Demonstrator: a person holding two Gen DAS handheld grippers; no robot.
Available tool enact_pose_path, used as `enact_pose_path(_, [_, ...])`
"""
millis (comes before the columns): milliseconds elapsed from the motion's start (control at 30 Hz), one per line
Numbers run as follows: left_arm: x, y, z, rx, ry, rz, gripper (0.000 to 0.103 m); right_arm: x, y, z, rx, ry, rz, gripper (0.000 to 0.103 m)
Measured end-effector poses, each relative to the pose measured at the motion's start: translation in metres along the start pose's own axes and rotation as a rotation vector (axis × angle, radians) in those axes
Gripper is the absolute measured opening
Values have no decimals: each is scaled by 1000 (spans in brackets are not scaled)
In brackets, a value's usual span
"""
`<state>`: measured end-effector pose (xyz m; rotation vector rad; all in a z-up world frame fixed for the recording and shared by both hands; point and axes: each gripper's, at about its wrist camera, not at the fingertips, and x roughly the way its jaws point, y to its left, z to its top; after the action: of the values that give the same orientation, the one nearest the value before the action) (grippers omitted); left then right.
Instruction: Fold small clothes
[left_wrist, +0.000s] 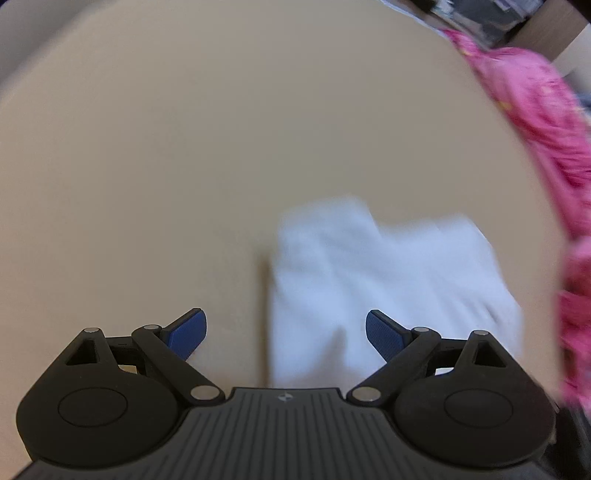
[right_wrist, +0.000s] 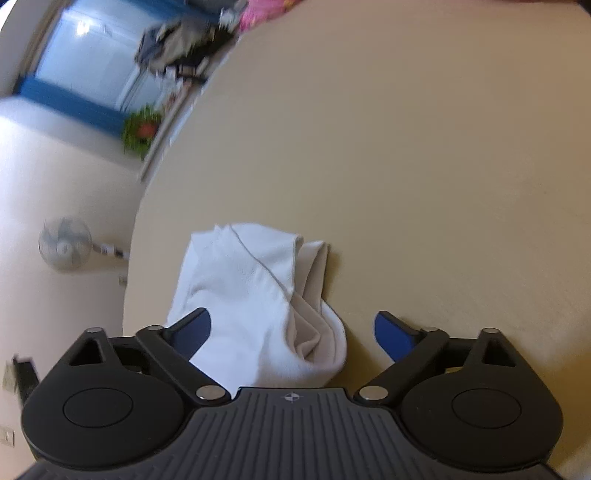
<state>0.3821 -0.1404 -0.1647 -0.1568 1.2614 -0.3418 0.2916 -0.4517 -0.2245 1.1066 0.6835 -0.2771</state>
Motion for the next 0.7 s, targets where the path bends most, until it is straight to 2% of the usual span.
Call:
enact_pose_path(33, [1,5,-17,-20,35,-50,96,15,13,11,2,28,5,97])
enact_pose_path(133, [10,14,-67,-104,137,-172,96,33,12,18,-7,121,40,100])
enact_pose_path(200, [20,19,-88,-161,182,-215,97,36,14,19,-32,150,56,102])
enact_pose_path(300, [36,4,-112,-171,150,-238,102,38,20,19,-101,197,57,102])
enact_pose_path(333, [34,0,-108,-184,154,-248,102,38,21,17,-132,208,59,102])
enact_pose_path(367, [34,-5,-110,-208,154,-242,100,38,23,15,-157,212,53,93])
enact_pose_path(400, [35,-13,-113,-217,145,-226,86,36,24,11,-172,201,27,83])
enact_pose_path(433, [32,-13,-109,-205,142,-219,73,35,25,7,-178,198,8,48])
enact_pose_path(467, [31,-20,-105,-188,148,-211,57,36,23,3,-153,225,11,31])
enact_pose_path(500, [29,-27,-101,-170,146,-186,48,34,17,0,-85,237,25,30])
enact_pose_path(567, [10,-32,-96,-97,137,-149,39,27,12,-6,-7,216,36,27])
enact_pose_path(633, [7,-40,-87,-42,135,-106,37,16,13,-15,30,189,43,25])
enact_pose_path(700, [0,-31,-81,-13,133,-80,37,4,17,-31,49,177,39,25])
